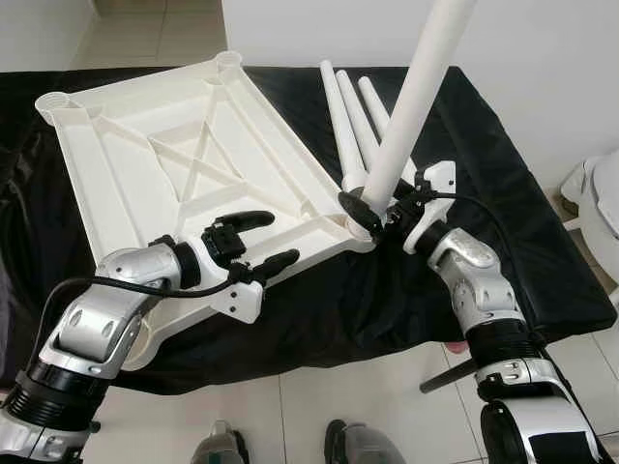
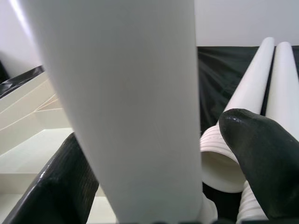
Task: Building children table
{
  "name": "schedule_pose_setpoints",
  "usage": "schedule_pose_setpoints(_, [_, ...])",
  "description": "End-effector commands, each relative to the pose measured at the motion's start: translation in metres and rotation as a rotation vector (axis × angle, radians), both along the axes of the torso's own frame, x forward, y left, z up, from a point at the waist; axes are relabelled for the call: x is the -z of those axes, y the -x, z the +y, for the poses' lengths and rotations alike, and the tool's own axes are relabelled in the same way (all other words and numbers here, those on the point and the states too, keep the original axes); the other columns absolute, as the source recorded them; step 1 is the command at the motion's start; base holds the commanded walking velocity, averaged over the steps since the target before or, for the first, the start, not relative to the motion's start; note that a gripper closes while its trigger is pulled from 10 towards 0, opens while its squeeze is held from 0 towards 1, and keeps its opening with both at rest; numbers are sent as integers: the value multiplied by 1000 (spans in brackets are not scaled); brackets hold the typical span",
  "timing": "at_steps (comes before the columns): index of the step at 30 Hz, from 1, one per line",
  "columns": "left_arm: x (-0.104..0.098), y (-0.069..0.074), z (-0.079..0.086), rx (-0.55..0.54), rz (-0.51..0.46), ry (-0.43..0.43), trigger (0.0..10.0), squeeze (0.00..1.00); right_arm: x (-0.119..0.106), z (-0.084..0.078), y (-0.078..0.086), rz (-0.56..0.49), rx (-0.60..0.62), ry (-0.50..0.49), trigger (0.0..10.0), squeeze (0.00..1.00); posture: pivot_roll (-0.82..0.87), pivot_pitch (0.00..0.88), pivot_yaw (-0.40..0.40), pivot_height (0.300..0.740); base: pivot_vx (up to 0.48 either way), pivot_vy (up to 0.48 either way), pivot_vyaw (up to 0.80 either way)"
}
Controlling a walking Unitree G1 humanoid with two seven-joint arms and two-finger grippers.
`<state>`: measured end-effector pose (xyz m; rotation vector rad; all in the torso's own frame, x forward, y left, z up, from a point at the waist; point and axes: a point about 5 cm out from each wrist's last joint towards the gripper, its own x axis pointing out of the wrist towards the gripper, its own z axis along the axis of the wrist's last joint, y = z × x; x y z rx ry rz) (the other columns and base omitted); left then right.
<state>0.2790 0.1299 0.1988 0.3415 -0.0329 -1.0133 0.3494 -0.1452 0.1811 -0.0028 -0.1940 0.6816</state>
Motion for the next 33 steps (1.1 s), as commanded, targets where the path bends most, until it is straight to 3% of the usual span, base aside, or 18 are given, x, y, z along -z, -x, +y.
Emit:
schedule_pose_setpoints(1, [-1,4,-3,33,14,5,10000,0,5,1,0,12,12,2,10000,0,11,120,-14,740,0,0,0])
schedule_pose_setpoints(3, [0,9,-10,67,21,15,10000,0,7,2,1,17,12,0,10000,0,11,122,-12,740,0,0,0])
schedule_pose_setpoints(14, [-4,12,-18,103,28,44,10000,0,9,2,1,20,11,-1,10000,0,15,122,-13,740,0,0,0])
schedule_pose_setpoints(33, [8,13,-27,115,33,2,10000,0,8,2,4,13,2,1,10000,0,-1,124,-4,740,0,0,0])
